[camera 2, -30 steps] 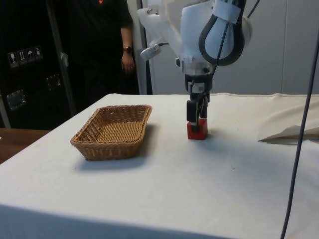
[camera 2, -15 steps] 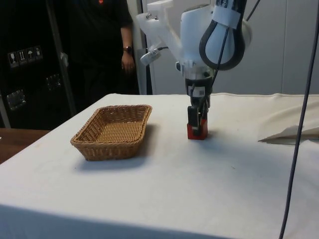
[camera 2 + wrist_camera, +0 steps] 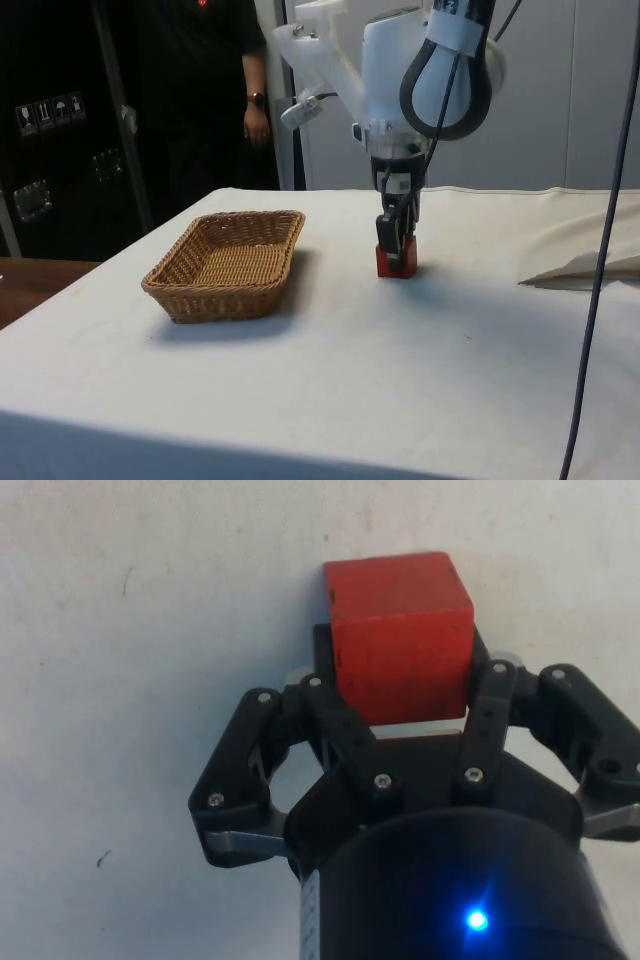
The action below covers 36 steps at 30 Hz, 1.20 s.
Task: Pick up the cube and place it into the basket.
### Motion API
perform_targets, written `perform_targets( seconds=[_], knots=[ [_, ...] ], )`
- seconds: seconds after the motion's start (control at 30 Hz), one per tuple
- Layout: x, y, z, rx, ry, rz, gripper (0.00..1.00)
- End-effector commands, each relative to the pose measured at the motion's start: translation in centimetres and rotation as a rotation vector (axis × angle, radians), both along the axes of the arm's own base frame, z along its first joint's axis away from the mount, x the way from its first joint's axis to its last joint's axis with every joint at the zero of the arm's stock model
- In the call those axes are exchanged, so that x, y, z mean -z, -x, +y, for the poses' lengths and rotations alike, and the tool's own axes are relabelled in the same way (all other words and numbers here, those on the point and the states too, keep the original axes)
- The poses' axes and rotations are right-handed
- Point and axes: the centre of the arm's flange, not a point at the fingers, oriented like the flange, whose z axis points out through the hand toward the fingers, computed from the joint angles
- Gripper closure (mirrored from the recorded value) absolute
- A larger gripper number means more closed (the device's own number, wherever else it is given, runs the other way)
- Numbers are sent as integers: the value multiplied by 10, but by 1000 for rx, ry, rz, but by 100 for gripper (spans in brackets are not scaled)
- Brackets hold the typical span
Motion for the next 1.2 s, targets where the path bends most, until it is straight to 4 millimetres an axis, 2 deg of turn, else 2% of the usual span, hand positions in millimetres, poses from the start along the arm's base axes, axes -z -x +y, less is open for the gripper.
perform_targets(
  seconds=[0.0,0.1,0.37,0.6,0.63,0.77,1.17],
  knots=[
    [-5,-2,-1,6,-2,-9,97],
    [-6,-3,0,4,-4,-15,97],
    [-33,-12,0,13,-30,-31,97],
    [-58,-30,-2,27,-34,-31,97],
    [-59,-27,1,22,-49,-36,97],
    [-72,-41,0,32,-40,-34,97],
    [-110,-69,10,38,-56,-42,97]
  ],
)
